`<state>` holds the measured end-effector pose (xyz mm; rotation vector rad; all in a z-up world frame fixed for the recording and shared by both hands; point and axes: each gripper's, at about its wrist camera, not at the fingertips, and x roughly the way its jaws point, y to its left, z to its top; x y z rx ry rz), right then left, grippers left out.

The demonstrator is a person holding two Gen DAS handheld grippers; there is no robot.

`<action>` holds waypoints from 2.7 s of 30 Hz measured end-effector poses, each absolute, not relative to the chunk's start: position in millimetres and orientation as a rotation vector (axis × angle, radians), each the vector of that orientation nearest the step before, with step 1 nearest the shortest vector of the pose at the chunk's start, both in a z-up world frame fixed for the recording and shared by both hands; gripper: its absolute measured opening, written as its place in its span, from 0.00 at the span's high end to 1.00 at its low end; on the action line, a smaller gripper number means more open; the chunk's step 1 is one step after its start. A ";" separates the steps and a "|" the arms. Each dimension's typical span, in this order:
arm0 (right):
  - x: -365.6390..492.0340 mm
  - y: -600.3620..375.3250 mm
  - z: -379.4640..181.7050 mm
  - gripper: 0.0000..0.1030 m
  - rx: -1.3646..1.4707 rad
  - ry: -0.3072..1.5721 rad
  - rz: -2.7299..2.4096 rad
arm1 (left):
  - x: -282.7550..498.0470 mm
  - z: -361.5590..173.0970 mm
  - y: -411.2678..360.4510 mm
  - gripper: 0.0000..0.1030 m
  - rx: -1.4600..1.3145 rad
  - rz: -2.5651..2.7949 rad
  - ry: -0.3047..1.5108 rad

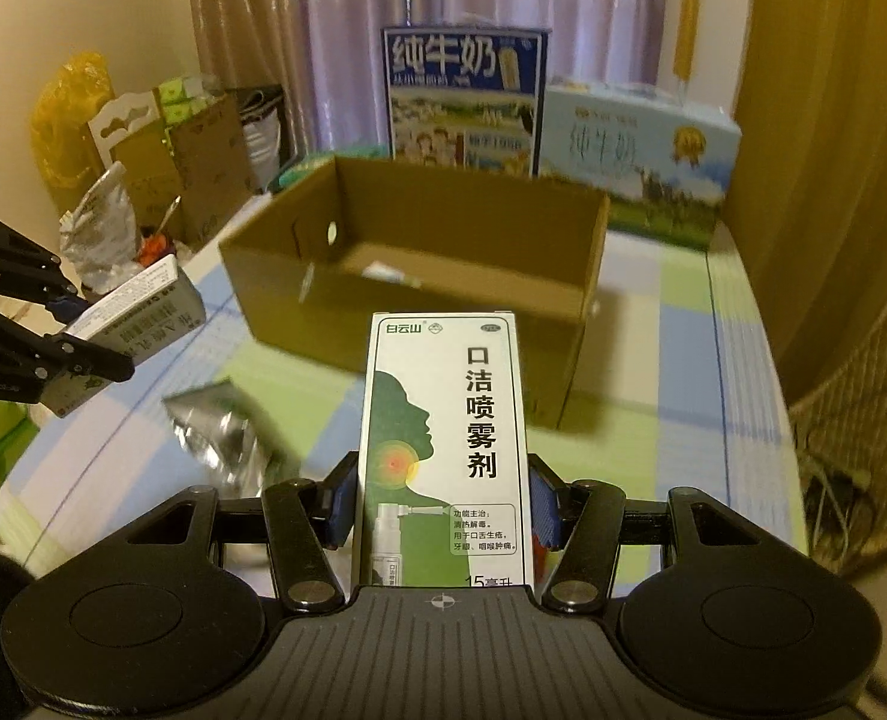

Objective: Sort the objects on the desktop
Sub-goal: 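Carry both held boxes up over the cardboard box, then open both tools to release the boxes into the cardboard box, then move both tools back toward the foil bag and night-light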

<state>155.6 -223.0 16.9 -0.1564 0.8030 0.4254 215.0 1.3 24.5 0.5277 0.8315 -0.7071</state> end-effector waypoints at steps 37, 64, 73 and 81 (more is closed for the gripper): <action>392.2 -186.4 -31.5 0.49 -0.116 0.889 0.435 | 424.2 -14.6 -54.0 0.74 0.326 -0.608 0.828; 286.4 -214.2 33.1 0.22 -0.021 0.738 0.448 | 309.9 28.6 0.7 0.49 0.240 -0.578 0.743; 201.1 -225.9 28.1 0.09 -0.043 0.767 0.492 | 229.2 19.3 19.0 0.25 0.289 -0.591 0.764; 139.1 -239.7 -5.5 0.02 -0.006 0.846 0.482 | 168.1 4.7 33.5 0.13 0.306 -0.627 0.790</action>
